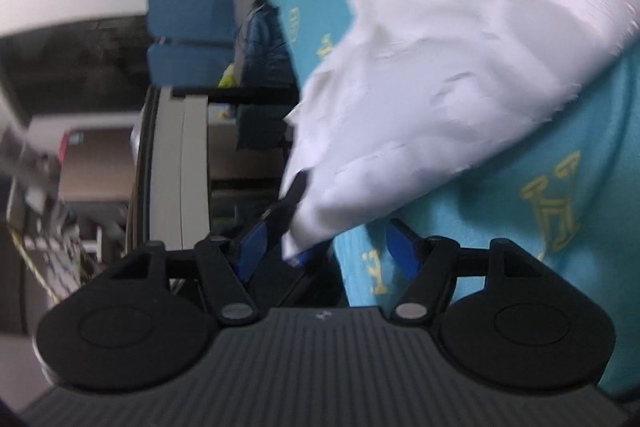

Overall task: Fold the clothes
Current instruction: 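Lift the gathered shirt with both grippers off the sheet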

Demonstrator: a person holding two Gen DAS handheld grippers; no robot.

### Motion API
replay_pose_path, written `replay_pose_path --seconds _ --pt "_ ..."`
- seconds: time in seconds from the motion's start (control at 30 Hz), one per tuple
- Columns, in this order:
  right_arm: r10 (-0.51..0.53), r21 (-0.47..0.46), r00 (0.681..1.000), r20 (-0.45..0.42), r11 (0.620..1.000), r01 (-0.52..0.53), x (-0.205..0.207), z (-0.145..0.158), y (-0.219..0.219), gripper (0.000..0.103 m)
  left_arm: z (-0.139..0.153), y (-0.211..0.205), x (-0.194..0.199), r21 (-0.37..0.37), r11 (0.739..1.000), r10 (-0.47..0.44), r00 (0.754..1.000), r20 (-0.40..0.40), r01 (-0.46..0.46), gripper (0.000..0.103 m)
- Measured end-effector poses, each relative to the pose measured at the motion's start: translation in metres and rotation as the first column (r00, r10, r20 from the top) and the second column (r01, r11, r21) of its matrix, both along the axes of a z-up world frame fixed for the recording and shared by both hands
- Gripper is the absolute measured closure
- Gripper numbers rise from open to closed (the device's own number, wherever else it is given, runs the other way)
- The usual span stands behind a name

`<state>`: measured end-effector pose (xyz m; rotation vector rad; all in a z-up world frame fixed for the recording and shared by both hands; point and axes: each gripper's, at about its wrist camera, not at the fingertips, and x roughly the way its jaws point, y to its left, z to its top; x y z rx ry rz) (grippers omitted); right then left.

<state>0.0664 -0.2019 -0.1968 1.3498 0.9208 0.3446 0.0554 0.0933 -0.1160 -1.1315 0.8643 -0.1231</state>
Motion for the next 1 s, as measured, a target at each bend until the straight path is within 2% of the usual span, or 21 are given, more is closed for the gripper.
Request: replay_pose_path --seconds 0.13,0.3,0.33,0.43,0.5,0.57,0.63,0.73,0.77,0.8,0.9,1.0 --pt "-0.052 0.052 0.995 -0.086 0.997 0.057 0.002 -0.022 -0.005 0.034 -0.002 0.002 0.005 -0.027 1.0 0.013 1.0 0.005 -0.013 0.08" --pt "-0.226 0.071 0.973 -0.05 0.971 0.229 -0.009 -0.017 -0.027 0.033 -0.004 0.004 0.007 -0.045 0.999 0.019 1.0 -0.002 -0.019 0.08" --pt "-0.25 0.049 0.966 -0.067 0.966 0.254 -0.012 -0.018 -0.029 0.033 -0.004 0.005 0.007 -0.046 0.999 0.02 1.0 -0.003 -0.02 0.08" --pt "-0.322 -0.023 0.94 -0.116 0.947 0.322 -0.021 -0.021 -0.037 0.034 -0.004 0.006 0.007 -0.046 0.999 0.024 1.0 -0.009 -0.024 0.08" --pt "-0.395 -0.053 0.907 -0.147 0.919 0.391 -0.029 -0.023 -0.048 0.034 -0.005 0.008 0.007 -0.051 0.998 0.027 0.999 -0.017 -0.028 0.08" --pt "-0.454 -0.057 0.879 -0.147 0.891 0.451 -0.033 -0.022 -0.058 0.034 -0.006 0.009 0.009 -0.055 0.998 0.03 0.999 -0.02 -0.031 0.08" --pt "-0.483 -0.063 0.866 -0.129 0.876 0.479 -0.034 -0.019 -0.065 0.034 -0.005 0.009 0.008 -0.054 0.998 0.03 0.999 -0.019 -0.031 0.08" --pt "-0.479 -0.093 0.872 -0.101 0.877 0.471 -0.029 -0.014 -0.064 0.055 -0.004 0.009 0.007 -0.051 0.998 0.03 0.999 -0.014 -0.03 0.08" --pt "-0.477 -0.107 0.874 -0.089 0.877 0.468 -0.028 -0.013 -0.064 0.067 -0.004 0.009 0.008 -0.051 0.998 0.029 0.999 -0.015 -0.03 0.08" --pt "-0.475 -0.12 0.877 -0.077 0.877 0.464 -0.027 -0.011 -0.064 0.072 -0.004 0.008 0.009 -0.049 0.998 0.027 0.999 -0.017 -0.028 0.08" --pt "-0.468 -0.152 0.883 -0.037 0.876 0.458 -0.023 -0.004 -0.065 0.078 -0.001 0.007 0.009 -0.036 0.999 0.018 1.0 -0.018 -0.018 0.08" --pt "-0.466 -0.158 0.885 -0.009 0.874 0.459 -0.028 0.009 -0.071 0.08 0.007 0.009 0.008 -0.051 0.999 0.005 1.0 -0.014 -0.006 0.081"
